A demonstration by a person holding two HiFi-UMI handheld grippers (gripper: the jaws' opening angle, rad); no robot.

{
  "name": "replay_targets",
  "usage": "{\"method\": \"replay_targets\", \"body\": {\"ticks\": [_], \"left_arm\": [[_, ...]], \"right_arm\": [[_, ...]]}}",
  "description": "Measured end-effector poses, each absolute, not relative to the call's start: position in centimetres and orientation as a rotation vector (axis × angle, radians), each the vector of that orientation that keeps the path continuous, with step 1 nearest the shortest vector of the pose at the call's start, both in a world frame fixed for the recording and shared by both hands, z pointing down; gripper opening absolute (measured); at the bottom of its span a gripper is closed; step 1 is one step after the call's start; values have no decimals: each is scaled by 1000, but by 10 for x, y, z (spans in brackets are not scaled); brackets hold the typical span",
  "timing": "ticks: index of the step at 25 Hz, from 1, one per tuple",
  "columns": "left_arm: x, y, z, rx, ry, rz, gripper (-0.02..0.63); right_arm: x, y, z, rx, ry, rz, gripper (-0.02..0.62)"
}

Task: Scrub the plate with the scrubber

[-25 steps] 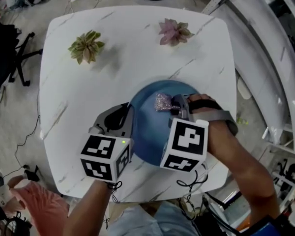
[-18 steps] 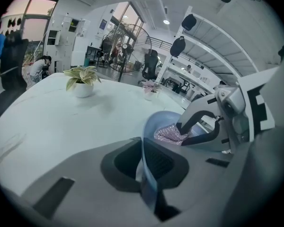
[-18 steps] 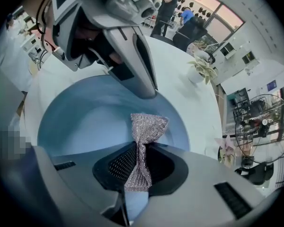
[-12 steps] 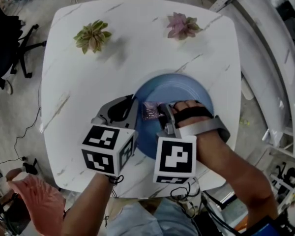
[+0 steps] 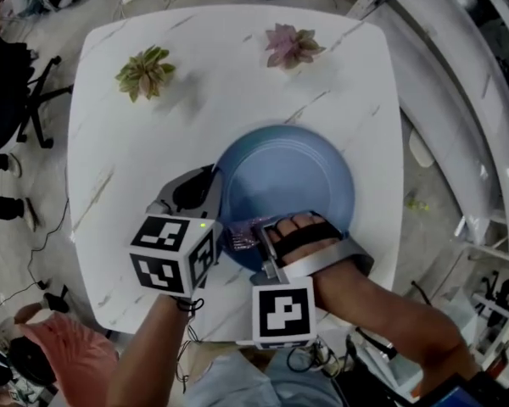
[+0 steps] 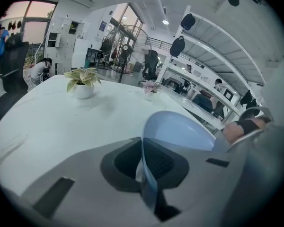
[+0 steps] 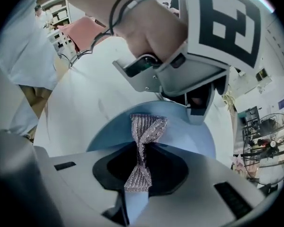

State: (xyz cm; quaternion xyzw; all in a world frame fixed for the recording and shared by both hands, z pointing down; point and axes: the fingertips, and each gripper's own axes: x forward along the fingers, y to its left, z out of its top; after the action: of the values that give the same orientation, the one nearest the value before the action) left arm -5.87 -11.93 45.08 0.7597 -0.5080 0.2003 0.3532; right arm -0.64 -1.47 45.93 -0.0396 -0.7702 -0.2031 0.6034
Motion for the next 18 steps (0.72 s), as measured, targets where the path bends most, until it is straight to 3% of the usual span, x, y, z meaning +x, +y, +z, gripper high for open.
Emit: {"method": "replay_targets", "body": {"ticks": [18], "left_arm": [[-59,-119,450,1974,-1309,528,17]], "right_arm": [[81,-47,462,26,-1661,-211,75]]}}
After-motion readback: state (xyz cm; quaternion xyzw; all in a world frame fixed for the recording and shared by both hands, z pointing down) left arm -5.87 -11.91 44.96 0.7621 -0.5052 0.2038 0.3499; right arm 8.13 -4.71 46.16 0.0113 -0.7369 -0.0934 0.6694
